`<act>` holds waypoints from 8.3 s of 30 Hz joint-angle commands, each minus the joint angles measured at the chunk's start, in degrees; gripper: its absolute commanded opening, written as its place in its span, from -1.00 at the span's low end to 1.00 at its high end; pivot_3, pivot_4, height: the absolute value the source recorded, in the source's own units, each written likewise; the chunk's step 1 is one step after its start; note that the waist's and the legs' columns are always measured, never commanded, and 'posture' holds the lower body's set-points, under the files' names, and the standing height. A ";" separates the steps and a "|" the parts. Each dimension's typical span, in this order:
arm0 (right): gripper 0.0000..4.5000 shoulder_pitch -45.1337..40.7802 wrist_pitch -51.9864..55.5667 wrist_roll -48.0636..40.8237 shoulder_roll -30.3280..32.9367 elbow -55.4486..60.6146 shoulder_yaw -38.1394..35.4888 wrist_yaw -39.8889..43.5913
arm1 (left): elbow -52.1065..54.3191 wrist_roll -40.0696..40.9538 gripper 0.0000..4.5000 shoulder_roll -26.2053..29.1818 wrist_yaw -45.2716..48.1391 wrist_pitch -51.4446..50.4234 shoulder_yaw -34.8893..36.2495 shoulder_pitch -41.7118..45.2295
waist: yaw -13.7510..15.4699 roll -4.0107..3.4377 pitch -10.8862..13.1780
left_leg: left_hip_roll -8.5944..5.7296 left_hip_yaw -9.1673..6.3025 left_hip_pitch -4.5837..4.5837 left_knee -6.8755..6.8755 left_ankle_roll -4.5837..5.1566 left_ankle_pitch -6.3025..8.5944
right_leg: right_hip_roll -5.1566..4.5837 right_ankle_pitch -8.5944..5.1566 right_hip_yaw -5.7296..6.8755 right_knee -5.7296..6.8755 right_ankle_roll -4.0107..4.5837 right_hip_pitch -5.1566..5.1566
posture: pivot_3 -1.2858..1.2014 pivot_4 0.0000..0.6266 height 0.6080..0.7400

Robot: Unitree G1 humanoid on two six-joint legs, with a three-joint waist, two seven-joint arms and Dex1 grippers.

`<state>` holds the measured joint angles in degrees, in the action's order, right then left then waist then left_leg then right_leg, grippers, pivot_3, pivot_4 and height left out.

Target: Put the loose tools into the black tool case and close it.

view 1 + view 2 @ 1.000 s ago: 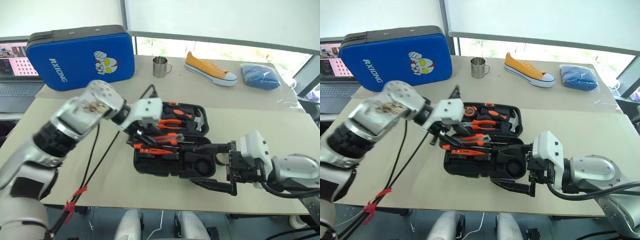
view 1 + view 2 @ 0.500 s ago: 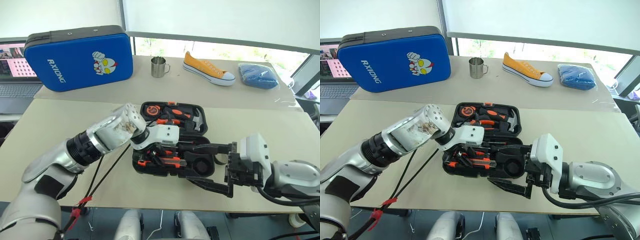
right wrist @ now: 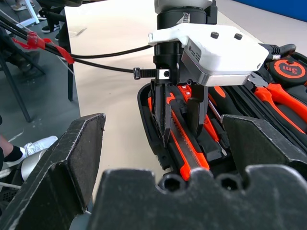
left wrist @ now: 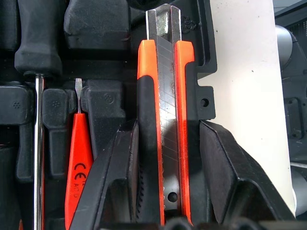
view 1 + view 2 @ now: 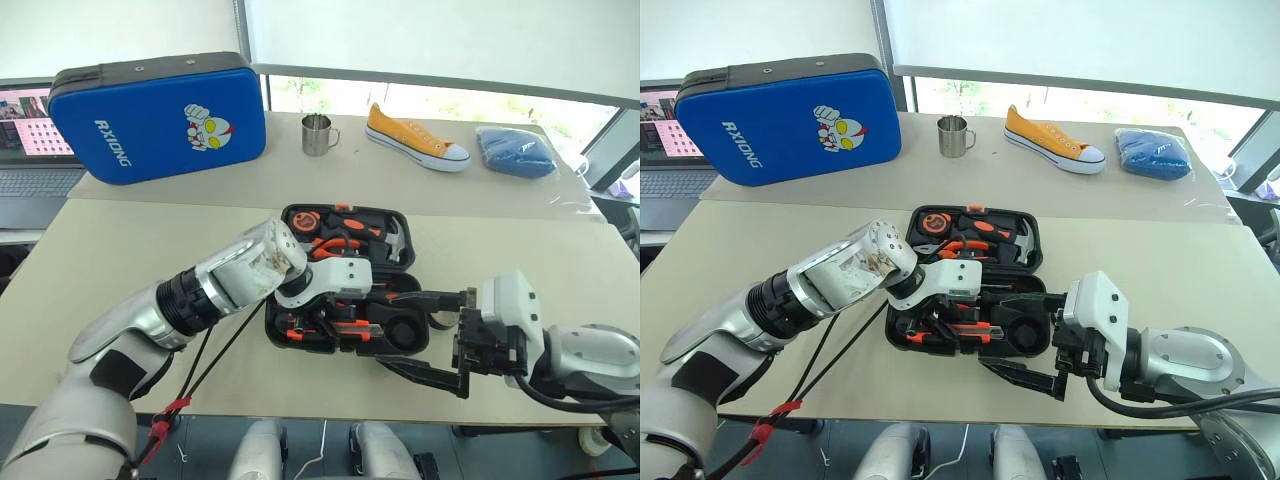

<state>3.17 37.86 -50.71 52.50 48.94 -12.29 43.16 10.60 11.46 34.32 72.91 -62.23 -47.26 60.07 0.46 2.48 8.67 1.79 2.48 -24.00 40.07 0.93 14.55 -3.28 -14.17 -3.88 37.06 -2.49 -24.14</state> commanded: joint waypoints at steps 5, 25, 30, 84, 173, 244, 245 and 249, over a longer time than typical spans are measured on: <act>1.00 -1.44 -0.98 -0.04 0.04 -0.12 -0.73 0.51 | 1.92 -1.34 -0.36 4.73 2.39 2.67 -2.54 -0.98 | -0.40 -0.03 -0.02 | 0.02 0.00 0.05 -0.04 0.00 0.00 | 0.02 -0.01 -0.01 0.02 0.02 0.00 | 0.03 -0.52 0.98; 1.00 -1.49 -0.38 -0.36 0.54 -1.40 -1.51 2.73 | -0.38 6.28 -0.02 13.96 9.41 12.66 15.80 -4.73 | -0.43 -0.10 -0.04 | 0.01 -0.02 0.06 -0.04 0.00 0.00 | 0.01 -0.02 -0.01 0.04 0.02 -0.01 | 0.03 -0.52 0.98; 1.00 -2.28 0.00 -0.69 0.82 -1.77 -1.32 2.72 | -1.16 3.48 -0.83 17.77 13.28 20.88 15.58 -8.02 | -0.19 -0.09 -0.03 | 0.01 0.01 0.03 -0.02 0.00 0.00 | 0.01 -0.02 -0.01 0.04 0.02 -0.02 | 0.03 -0.52 0.98; 1.00 1.48 1.13 -1.97 1.21 0.78 -2.87 1.07 | -13.93 -13.06 -0.98 -2.02 14.54 39.11 8.86 -4.08 | -0.18 -0.11 -0.05 | 0.01 -0.04 -0.07 0.11 0.01 0.01 | 0.03 0.00 0.01 0.06 0.00 -0.02 | 0.03 -0.52 0.98; 1.00 23.07 -9.30 17.37 8.46 -24.06 -29.61 21.29 | 5.88 17.74 0.98 10.53 10.02 25.57 47.44 -20.40 | -0.10 -0.32 -0.16 | 0.02 -0.02 0.81 0.02 0.22 0.16 | -0.05 -0.10 -0.04 -0.24 -0.15 1.02 | 0.03 -0.52 0.98; -0.54 -20.62 -5.56 35.97 6.55 -21.91 29.00 26.36 | 11.21 18.84 1.00 11.51 -4.01 33.73 44.44 -24.97 | -0.64 -0.44 0.02 | -0.04 0.04 0.73 -0.21 0.21 0.16 | -0.07 -0.12 -0.06 -0.29 -0.11 0.80 | 0.03 -0.52 0.98; -0.38 -20.59 -5.17 35.90 6.22 -21.80 28.87 25.94 | 11.07 18.75 1.00 11.48 -3.98 33.84 44.35 -24.94 | -0.54 -0.44 0.02 | -0.05 0.04 0.73 -0.22 0.21 0.16 | -0.07 -0.13 -0.06 -0.29 -0.11 0.80 | 0.03 -0.52 0.98; 0.21 -21.09 -4.86 36.17 5.43 -21.78 28.51 25.17 | 10.69 18.51 1.00 11.15 -3.95 34.00 43.91 -24.58 | -0.39 -0.44 0.02 | -0.05 0.02 0.72 -0.23 0.22 0.16 | -0.07 -0.13 -0.04 -0.31 -0.10 0.80 | 0.03 -0.52 0.98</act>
<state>-18.55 32.43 -13.90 57.94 25.34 15.76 67.47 20.49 29.88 45.34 69.19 -28.90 -3.56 34.31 0.06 2.04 8.69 1.74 2.50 -23.28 39.83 1.15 14.71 -3.35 -14.30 -3.92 36.75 -2.59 -23.34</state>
